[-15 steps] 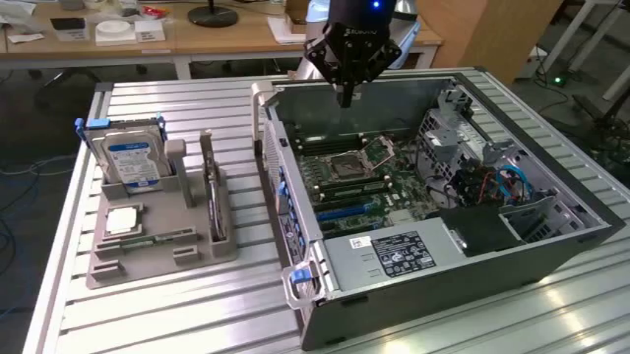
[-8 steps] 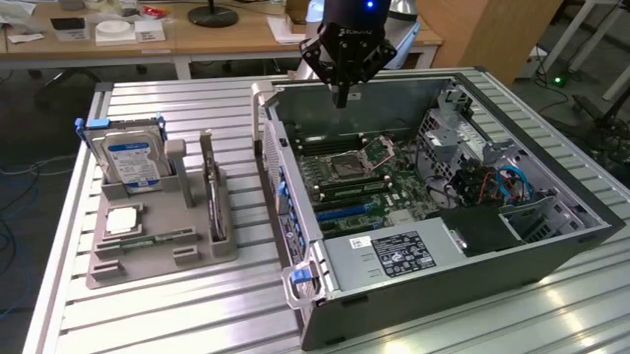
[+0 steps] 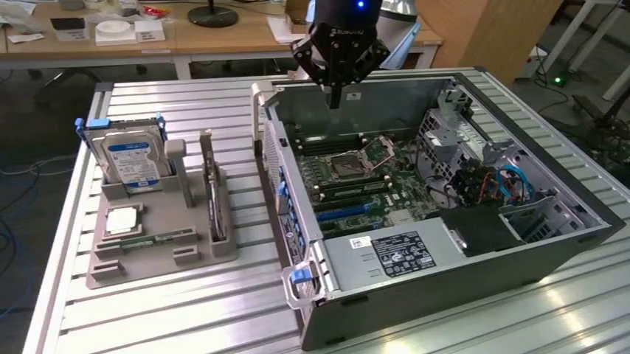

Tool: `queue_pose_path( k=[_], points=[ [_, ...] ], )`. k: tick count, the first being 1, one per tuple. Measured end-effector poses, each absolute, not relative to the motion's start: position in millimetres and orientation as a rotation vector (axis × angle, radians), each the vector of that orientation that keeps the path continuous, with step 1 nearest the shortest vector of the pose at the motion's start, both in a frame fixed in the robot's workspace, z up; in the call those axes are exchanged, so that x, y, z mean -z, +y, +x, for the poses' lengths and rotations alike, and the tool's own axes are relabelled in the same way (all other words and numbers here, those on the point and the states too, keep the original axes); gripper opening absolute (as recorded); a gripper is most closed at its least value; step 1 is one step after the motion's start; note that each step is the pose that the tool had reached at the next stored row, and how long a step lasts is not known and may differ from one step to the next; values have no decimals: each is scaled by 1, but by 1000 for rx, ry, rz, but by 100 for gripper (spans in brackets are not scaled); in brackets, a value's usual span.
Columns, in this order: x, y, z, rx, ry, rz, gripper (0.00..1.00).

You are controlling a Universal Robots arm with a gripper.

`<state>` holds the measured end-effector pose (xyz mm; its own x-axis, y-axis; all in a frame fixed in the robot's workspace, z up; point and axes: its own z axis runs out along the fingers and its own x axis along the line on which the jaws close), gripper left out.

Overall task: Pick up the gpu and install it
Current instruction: 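Reach for the gpu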

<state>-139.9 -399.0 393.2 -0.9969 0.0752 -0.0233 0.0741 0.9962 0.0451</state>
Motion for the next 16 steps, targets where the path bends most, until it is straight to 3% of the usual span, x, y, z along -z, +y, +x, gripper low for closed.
queue_pose_path(
  k=[16],
  points=[
    [-393, -399, -158, -69, 3114, 117, 11]
  ],
)
